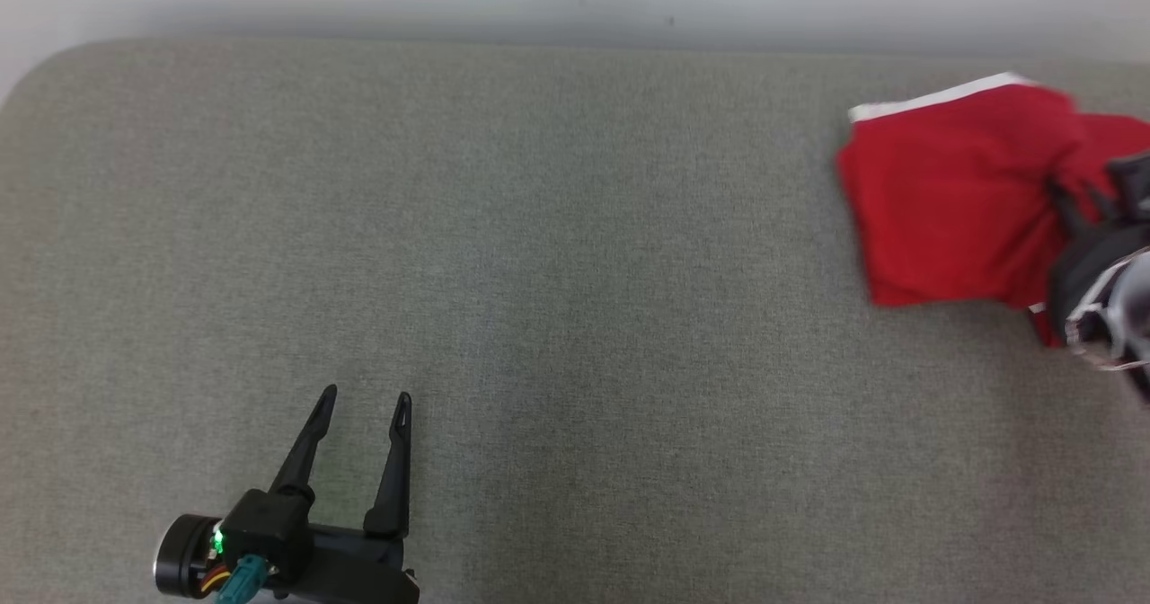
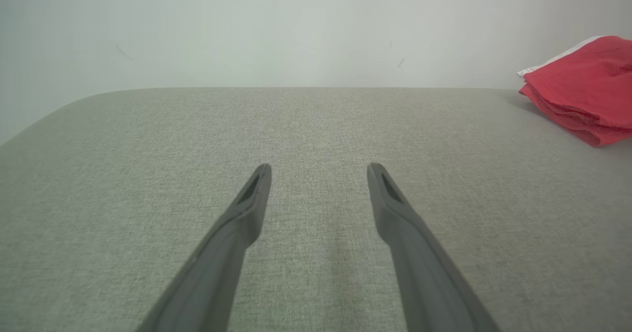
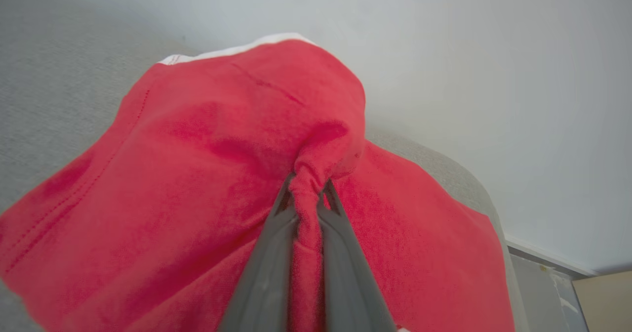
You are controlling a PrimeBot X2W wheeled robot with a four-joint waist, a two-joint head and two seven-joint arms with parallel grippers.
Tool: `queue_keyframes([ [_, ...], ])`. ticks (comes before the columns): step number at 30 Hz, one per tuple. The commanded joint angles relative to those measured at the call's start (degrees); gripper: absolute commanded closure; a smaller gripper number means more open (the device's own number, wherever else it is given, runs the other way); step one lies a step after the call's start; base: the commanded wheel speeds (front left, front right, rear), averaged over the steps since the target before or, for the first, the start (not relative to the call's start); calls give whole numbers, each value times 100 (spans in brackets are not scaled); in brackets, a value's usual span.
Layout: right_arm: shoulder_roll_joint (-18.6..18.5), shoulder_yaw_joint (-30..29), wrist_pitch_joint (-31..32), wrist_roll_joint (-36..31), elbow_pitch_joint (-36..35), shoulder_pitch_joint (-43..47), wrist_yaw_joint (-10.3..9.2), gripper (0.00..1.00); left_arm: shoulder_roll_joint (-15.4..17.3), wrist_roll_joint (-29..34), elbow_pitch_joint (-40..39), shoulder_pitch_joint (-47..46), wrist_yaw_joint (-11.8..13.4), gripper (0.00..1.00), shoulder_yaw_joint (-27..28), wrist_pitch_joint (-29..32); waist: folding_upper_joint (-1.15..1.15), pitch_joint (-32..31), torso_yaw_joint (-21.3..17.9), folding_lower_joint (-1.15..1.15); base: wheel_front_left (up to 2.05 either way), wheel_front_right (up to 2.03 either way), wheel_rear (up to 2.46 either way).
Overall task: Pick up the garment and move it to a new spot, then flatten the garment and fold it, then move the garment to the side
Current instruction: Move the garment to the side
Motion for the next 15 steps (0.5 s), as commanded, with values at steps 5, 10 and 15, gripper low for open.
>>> queue_keyframes([
  [5, -596, 187, 145, 150, 9, -290, -14, 100, 64, -57, -126, -65, 9, 0, 51, -12, -1, 212, -72, -2, 0, 0, 0],
  [10, -961, 404, 390, 266, -91, -556, -14, 100, 131, -9, -227, -51, 10, 0, 75, -12, -1, 345, -168, -2, 0, 0, 0],
  [15, -1314, 562, 554, 323, -143, -813, -14, 100, 224, 3, -332, -138, 12, 0, 50, -12, -1, 492, -210, -2, 0, 0, 0],
])
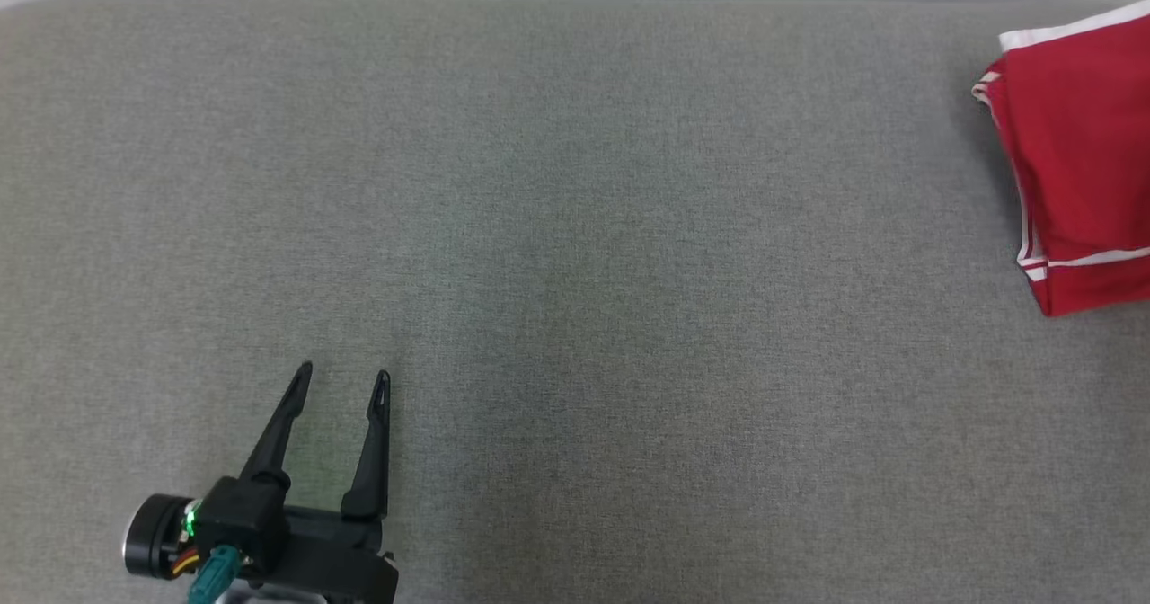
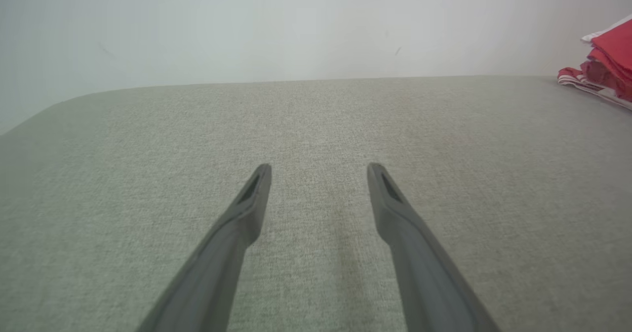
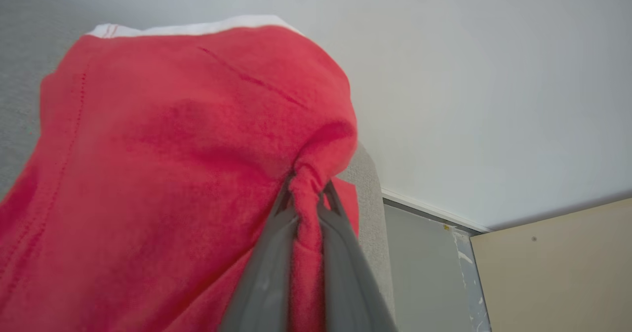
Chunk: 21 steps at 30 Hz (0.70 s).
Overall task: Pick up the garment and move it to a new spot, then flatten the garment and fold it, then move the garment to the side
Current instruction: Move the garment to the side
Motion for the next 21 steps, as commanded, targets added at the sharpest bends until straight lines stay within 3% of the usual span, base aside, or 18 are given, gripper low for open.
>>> queue_keyframes([
  [1, -99, 28, 35, 35, -7, -102, -14, 100, 40, -8, -46, -90, 14, 0, -12, -12, -1, 60, -27, -1, 0, 0, 0],
  [10, -104, 84, 142, 127, 191, -245, -14, 100, 97, -25, -127, -129, 14, 0, -30, -12, -1, 175, -45, -1, 0, 0, 0],
  [11, -95, 94, 147, 114, 225, -243, -14, 87, 100, -27, -132, -143, 14, 0, -36, -12, -1, 188, -39, -1, 0, 0, 0],
  [12, -100, 105, 128, 77, 265, -261, -14, 58, 101, -32, -136, -154, 14, 0, -36, -12, -1, 198, -33, -1, 0, 0, 0],
  [13, -101, 119, 117, 40, 304, -278, -14, 0, 101, -35, -139, -163, 14, 0, -36, -12, -1, 206, -27, -1, 0, 0, 0],
  [21, -50, 82, -34, -55, 628, -389, -14, 0, 50, -14, -53, -68, 13, 0, 43, -12, -1, 32, -5, -1, 0, 0, 0],
])
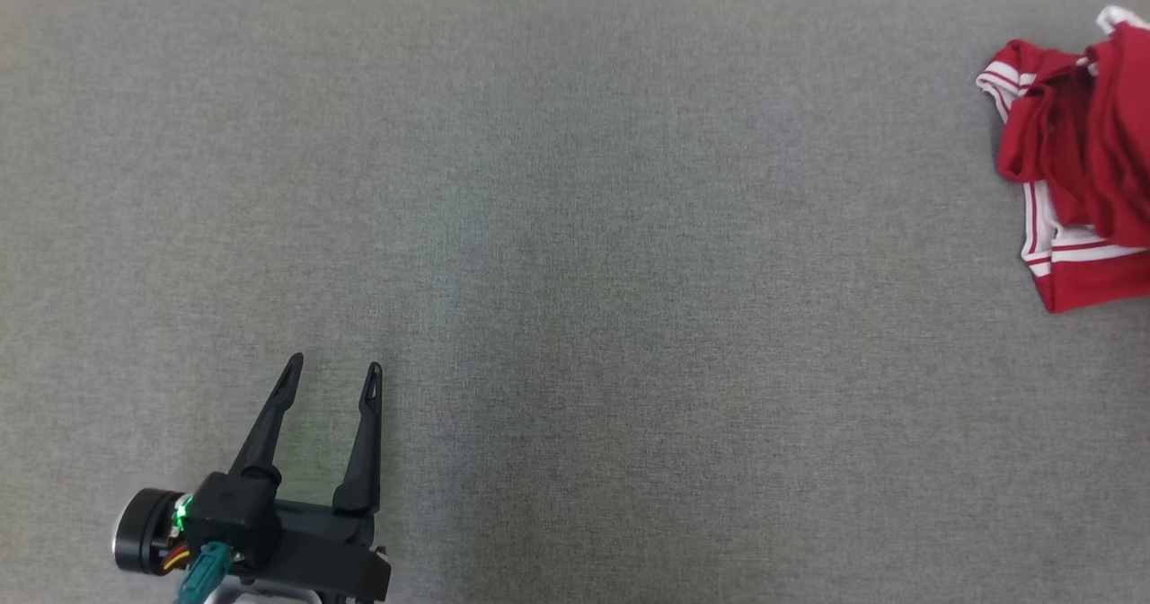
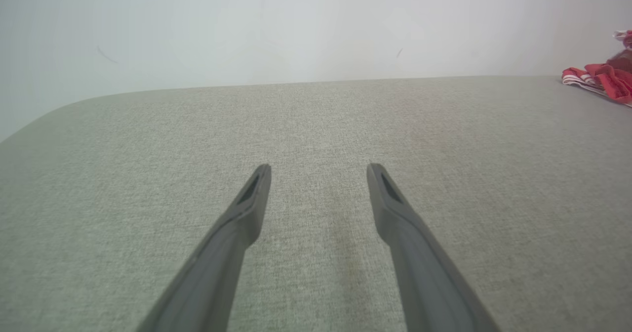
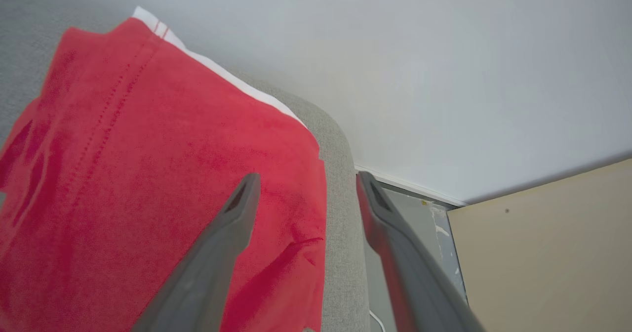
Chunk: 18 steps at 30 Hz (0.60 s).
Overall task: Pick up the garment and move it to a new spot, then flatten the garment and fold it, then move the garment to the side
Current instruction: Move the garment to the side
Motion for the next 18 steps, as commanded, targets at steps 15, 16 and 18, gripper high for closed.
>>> queue_keyframes([
  [15, 752, -1422, -1233, 383, -562, 736, -14, 0, -157, 41, 177, 645, 13, 0, 353, -12, -1, -1285, 6, -1, 0, 0, 0],
  [16, 789, -1610, -1228, 320, -739, 961, -14, 0, -167, 49, 186, 689, 13, 0, 381, -12, -1, -1365, 14, -1, 0, 0, 0],
  [18, 876, -2073, -1219, 165, -1168, 1395, -14, 0, -182, 65, 192, 788, 15, 0, 430, -12, -1, -1509, 34, -1, 0, 0, 0],
])
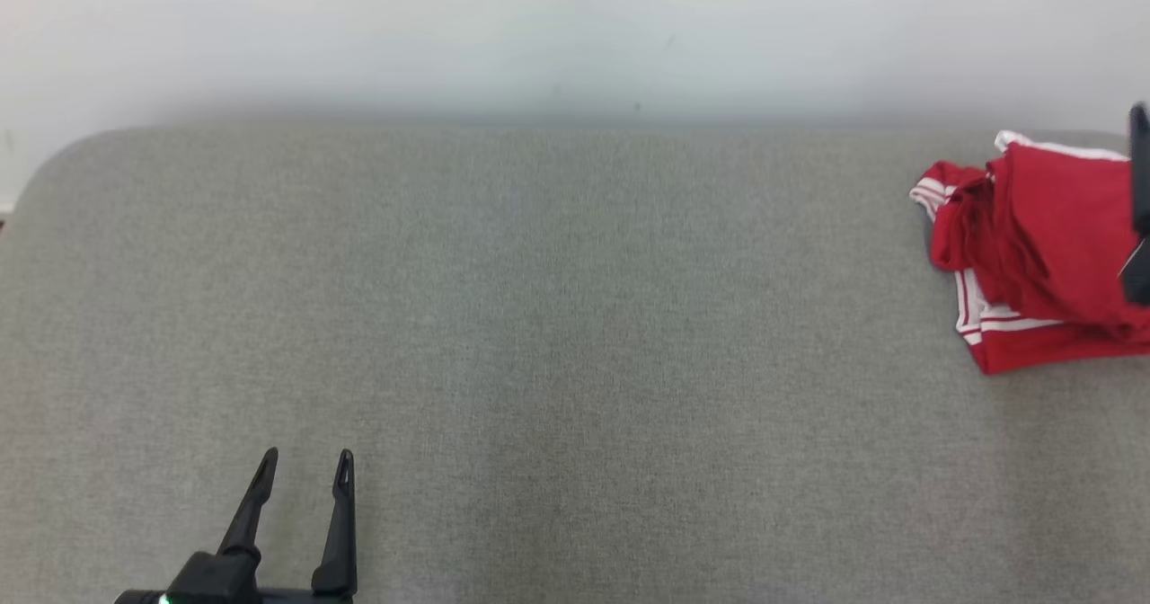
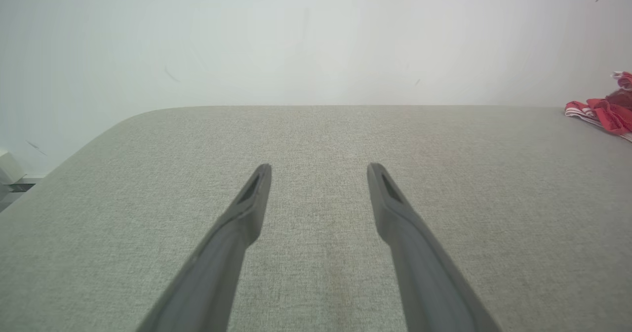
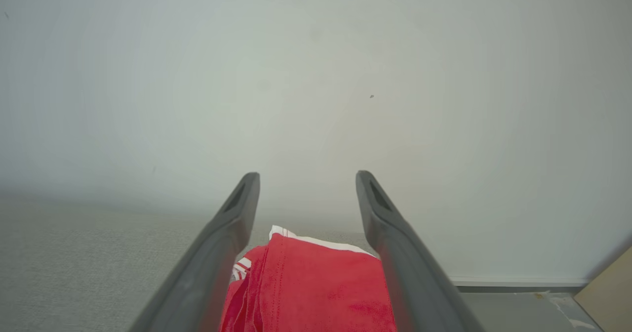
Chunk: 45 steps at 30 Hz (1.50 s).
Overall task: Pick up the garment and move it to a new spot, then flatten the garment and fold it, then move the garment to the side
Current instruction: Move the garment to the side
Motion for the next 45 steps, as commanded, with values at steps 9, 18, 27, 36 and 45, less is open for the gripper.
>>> queue_keyframes([
  [9, 1244, -2148, 1, -1460, -2026, 2537, -14, 0, -59, 94, 49, 414, 35, 0, 249, -12, 1, -716, 104, 2, 0, 0, 0],
  [18, 2635, -3174, 1, -2569, -3652, 4400, -14, 0, -98, 198, 109, 520, 33, 0, 324, -12, 1, -973, 150, 2, 0, 0, 0],
  [27, 3261, -3387, 0, -2843, -4250, 5460, -14, 0, -131, 297, 45, 686, 105, 0, 358, -12, 1, -1137, 91, 2, 0, 0, 0],
  [36, 3375, -3243, 0, -2873, -4576, 6053, -14, 0, -108, 373, 115, 744, 155, 0, 354, -12, 1, -1240, 20, 2, 0, 0, 0],
  [45, 3381, -3106, 0, -2640, -4572, 6138, -14, 0, -99, 312, 160, 712, 112, 0, 343, -12, 1, -1261, -27, 2, 0, 0, 0],
])
